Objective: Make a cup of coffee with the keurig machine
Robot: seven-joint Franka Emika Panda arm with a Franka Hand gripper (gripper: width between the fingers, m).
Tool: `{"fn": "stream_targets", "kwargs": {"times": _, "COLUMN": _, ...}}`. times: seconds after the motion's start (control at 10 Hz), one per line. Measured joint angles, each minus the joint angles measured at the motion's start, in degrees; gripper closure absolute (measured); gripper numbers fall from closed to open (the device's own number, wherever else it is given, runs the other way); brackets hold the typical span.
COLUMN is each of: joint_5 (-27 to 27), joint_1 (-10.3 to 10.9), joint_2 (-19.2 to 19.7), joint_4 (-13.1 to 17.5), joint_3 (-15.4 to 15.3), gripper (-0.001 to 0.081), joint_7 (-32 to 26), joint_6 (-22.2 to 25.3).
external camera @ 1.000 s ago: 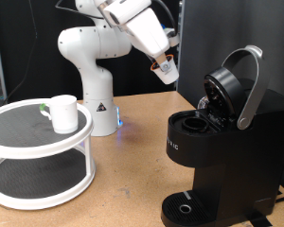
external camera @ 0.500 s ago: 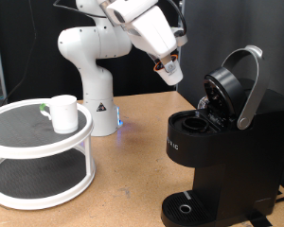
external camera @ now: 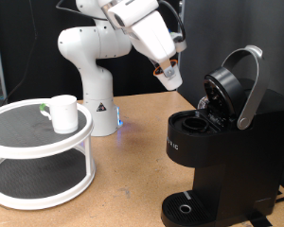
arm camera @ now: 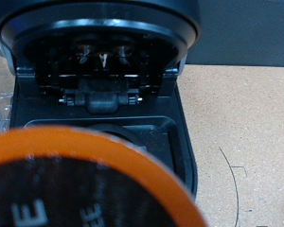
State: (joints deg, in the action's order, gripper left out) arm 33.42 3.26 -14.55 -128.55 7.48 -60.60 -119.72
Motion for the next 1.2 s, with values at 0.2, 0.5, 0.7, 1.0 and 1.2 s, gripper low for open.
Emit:
{"fn": "stream_targets", "kwargs": {"times": 0.2, "joint_5": 0.00, "joint_1": 0.15, "joint_2": 0.06, "joint_4": -1.99, "joint_3": -1.37, "gripper": 0.0369, "joint_7": 0.00, "joint_6": -3.27}}
{"fn": "stream_targets", "kwargs": {"times": 0.5, "joint_5": 1.14, "joint_1": 0.57, "joint_2": 0.92, "joint_4": -3.96, "joint_3": -3.58, "gripper": 0.0369, "joint_7": 0.00, "joint_6": -8.42}}
{"fn": "stream_targets", "kwargs": {"times": 0.7, "joint_5": 2.08, "joint_1": 1.04, "joint_2": 1.61, "joint_4": -4.59, "joint_3": -4.80, "gripper": 0.0369, "joint_7": 0.00, "joint_6": -10.96}}
{"fn": "stream_targets", "kwargs": {"times": 1.0, "joint_5": 2.24, "joint_1": 1.33, "joint_2": 2.80, "joint_4": -5.30, "joint_3": -6.55, "gripper": 0.0369, "joint_7": 0.08, "joint_6": -14.30}}
{"fn": "stream_targets", "kwargs": {"times": 1.2, "joint_5": 2.22, "joint_1": 1.37, "joint_2": 3.67, "joint_4": -5.69, "joint_3": -7.61, "gripper": 0.0369, "joint_7": 0.27, "joint_6": -16.06}}
